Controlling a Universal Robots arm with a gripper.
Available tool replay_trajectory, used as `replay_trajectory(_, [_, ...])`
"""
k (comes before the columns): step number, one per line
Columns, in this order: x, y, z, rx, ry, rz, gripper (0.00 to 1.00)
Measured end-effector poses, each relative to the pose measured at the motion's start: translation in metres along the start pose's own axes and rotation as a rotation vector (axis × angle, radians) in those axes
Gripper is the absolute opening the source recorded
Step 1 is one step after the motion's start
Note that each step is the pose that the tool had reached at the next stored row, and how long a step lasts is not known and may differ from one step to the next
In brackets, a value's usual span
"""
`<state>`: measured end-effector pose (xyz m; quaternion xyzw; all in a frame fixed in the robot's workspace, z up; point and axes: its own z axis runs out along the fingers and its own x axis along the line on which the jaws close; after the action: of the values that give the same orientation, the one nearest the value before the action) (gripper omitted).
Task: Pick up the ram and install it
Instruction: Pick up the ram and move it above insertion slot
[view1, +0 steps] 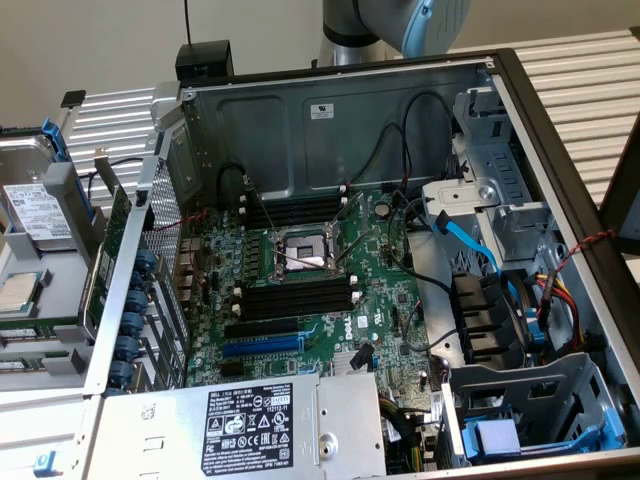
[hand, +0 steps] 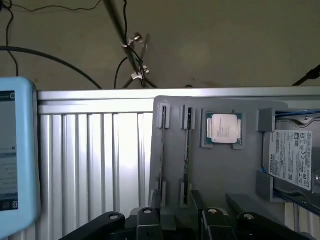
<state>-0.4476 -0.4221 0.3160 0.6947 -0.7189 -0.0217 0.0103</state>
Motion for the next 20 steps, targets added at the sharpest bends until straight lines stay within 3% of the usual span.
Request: replay_trajectory(20, [0.013,-0.003,0.0361,0.0001,-0.0007,0.015,0.36])
